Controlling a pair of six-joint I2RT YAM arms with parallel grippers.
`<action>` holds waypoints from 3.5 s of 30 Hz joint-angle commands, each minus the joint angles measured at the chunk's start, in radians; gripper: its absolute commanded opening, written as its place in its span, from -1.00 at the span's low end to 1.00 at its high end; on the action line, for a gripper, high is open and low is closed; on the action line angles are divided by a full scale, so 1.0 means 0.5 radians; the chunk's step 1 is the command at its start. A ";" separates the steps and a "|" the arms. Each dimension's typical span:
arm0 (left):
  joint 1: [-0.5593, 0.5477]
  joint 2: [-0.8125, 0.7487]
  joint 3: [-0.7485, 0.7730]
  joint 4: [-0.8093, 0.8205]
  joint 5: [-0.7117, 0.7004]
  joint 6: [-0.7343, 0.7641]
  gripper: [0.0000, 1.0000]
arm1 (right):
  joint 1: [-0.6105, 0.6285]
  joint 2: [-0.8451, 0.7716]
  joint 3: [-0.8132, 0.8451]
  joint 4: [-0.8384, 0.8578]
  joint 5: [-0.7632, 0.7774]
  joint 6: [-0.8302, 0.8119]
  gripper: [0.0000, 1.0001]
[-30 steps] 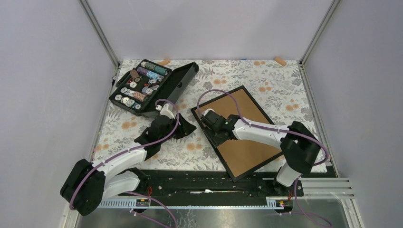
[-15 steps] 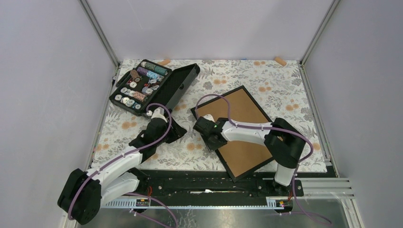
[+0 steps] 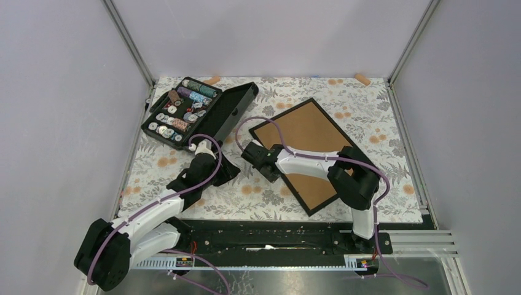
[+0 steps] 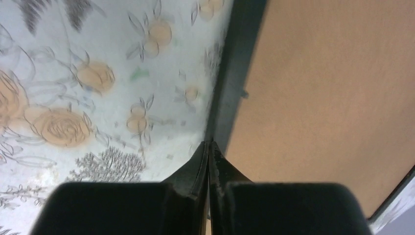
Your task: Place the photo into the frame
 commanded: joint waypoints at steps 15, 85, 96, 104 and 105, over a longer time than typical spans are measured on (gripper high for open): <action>-0.001 0.178 0.019 0.243 0.108 0.008 0.08 | -0.153 -0.430 -0.643 -0.020 -0.628 0.262 -0.99; -0.309 1.058 0.233 0.472 -0.120 -0.794 -0.22 | -0.213 -0.357 -0.098 0.428 -0.667 -0.206 -0.51; -0.346 0.887 0.287 0.313 -0.232 -0.437 -0.24 | -0.212 -0.199 -0.125 0.597 -0.724 -0.176 -0.52; -0.358 0.311 0.076 0.314 -0.165 -0.165 0.04 | -0.212 -0.154 -0.222 0.729 -0.707 -0.211 -0.55; -0.362 0.261 0.048 0.315 -0.151 -0.163 0.04 | -0.214 -0.130 -0.219 0.724 -0.707 -0.219 -0.56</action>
